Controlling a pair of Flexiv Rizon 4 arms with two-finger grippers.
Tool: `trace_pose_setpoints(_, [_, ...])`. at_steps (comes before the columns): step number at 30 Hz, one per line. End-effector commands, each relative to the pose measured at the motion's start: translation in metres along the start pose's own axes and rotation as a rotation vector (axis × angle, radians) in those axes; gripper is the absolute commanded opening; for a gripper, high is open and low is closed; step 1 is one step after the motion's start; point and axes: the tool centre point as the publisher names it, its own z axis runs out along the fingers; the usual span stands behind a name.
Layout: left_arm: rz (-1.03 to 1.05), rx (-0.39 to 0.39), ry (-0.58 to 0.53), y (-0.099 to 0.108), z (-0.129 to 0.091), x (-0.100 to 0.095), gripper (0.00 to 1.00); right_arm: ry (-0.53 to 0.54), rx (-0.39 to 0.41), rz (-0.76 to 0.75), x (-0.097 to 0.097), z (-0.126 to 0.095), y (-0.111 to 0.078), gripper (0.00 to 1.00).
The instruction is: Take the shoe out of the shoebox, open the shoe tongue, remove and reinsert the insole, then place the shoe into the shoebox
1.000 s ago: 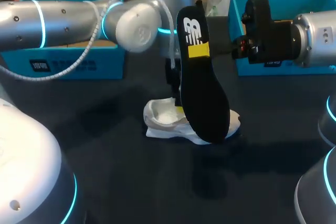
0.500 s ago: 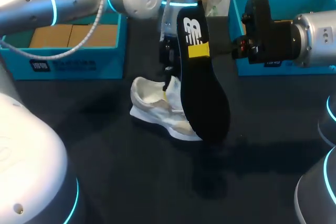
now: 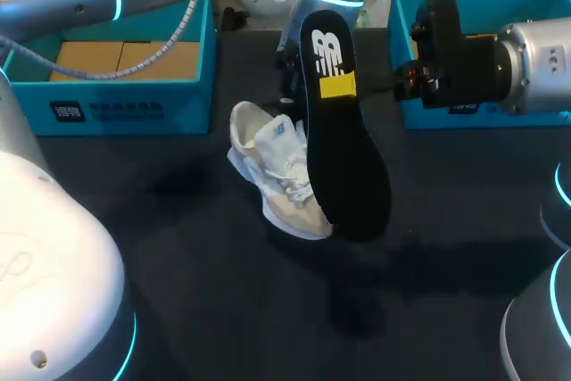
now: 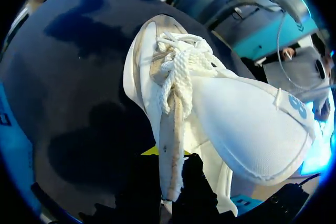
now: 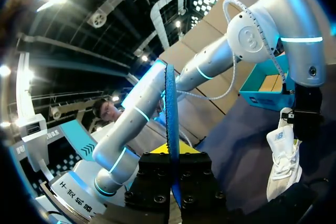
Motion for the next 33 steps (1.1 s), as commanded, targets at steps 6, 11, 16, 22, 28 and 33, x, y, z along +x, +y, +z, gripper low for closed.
trace_pose_setpoints(6, [0.443, -0.241, -0.049, -0.004, -0.002, 0.005, 0.0, -0.001, 0.003, 0.002, -0.001, 0.003, 0.002, 0.0])
trace_pose_setpoints(11, [0.443, -0.241, -0.049, -0.004, -0.002, 0.005, 0.0, -0.001, 0.003, 0.002, -0.001, 0.003, 0.002, 0.0])
trace_pose_setpoints(16, [0.437, -0.214, -0.057, -0.005, -0.001, 0.001, 0.0, -0.001, 0.003, 0.002, -0.001, 0.003, 0.002, 0.0])
trace_pose_setpoints(22, [0.435, -0.23, -0.047, -0.007, -0.006, -0.014, 0.0, -0.001, 0.003, 0.002, -0.001, 0.003, 0.002, 0.0])
trace_pose_setpoints(28, [0.458, -0.201, -0.033, -0.008, -0.013, -0.039, 0.0, -0.001, 0.003, 0.002, -0.001, 0.003, 0.002, 0.0])
trace_pose_setpoints(33, [0.458, -0.208, -0.022, -0.012, -0.017, -0.059, 0.0, -0.001, 0.003, 0.002, -0.001, 0.003, 0.002, 0.0])
